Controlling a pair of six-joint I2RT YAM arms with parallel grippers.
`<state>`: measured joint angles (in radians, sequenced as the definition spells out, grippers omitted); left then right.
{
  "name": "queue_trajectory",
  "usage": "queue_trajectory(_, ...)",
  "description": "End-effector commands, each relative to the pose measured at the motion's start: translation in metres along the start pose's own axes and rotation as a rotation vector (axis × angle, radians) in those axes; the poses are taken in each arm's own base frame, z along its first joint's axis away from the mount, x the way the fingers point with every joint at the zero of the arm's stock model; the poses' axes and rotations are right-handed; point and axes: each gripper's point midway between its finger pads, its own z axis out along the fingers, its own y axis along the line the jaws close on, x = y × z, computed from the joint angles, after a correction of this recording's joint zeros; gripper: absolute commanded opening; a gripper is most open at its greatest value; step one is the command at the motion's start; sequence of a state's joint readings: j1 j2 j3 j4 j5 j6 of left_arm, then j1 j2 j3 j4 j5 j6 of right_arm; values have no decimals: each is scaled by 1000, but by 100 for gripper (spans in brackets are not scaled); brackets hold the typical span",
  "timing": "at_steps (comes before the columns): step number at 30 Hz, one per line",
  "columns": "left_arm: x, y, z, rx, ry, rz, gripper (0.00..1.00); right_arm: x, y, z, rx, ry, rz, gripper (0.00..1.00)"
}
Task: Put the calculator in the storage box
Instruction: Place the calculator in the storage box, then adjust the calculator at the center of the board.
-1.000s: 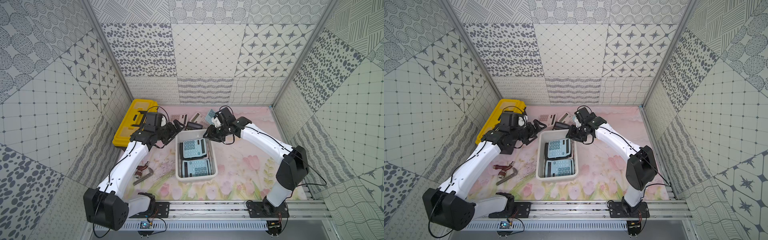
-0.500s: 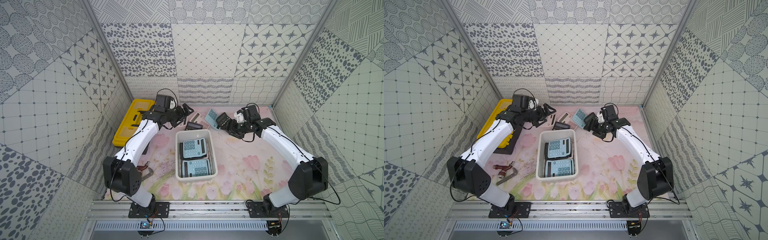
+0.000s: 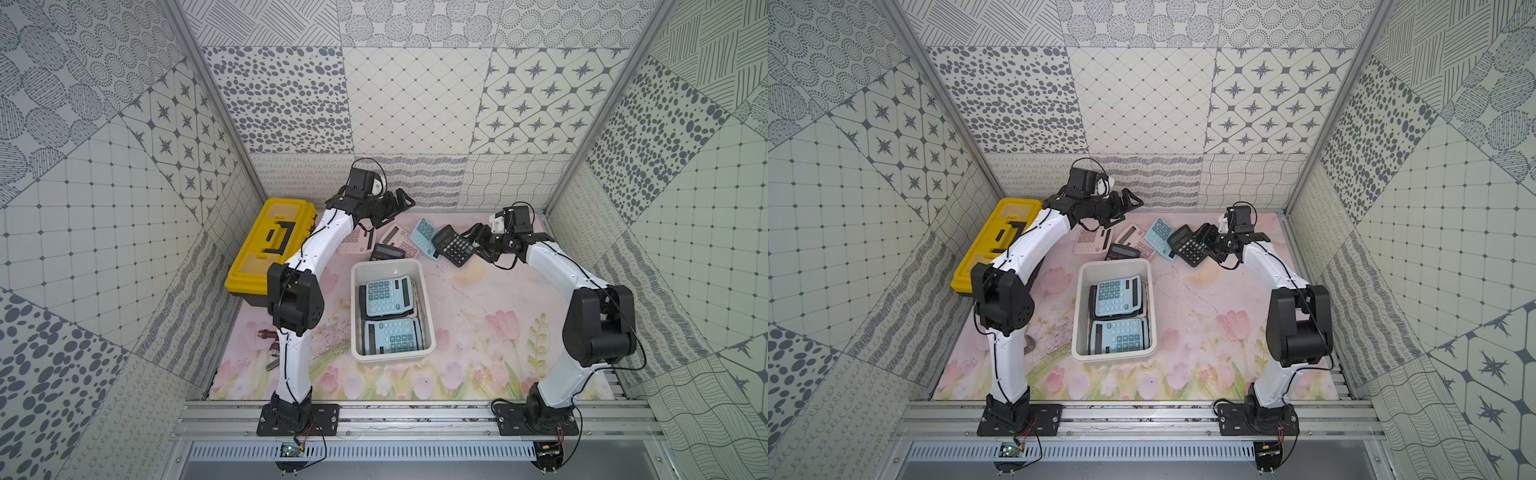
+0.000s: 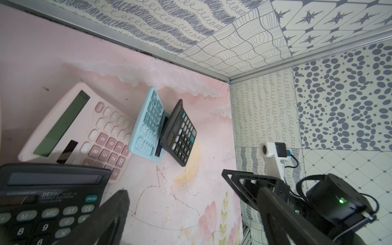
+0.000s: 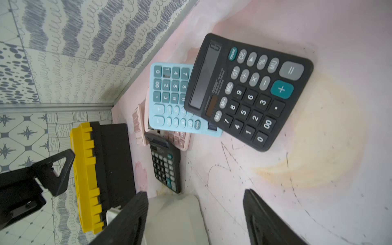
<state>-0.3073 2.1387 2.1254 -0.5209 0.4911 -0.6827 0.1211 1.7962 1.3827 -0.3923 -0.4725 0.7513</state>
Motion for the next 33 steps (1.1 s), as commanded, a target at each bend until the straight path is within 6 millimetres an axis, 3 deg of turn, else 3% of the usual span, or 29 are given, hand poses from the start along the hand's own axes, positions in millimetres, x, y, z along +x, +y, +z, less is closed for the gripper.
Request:
queue_trajectory(1,6,-13,18,43,50,89,100,-36,26,17,-96,-72,-30,75)
queue_trajectory(9,12,-1,31,32,80,77,100,-84,21,79,-100,-103,-100,74)
queue_trajectory(17,27,9,28,3,114,51,100,-105,18,131,-97,-51,-192,74)
queue_trajectory(25,38,12,16,-13,132,44,100,-89,11,154,22,19,-369,72)
queue_trajectory(33,48,12,6,-14,142,25,99,-60,-7,150,206,88,-492,66)
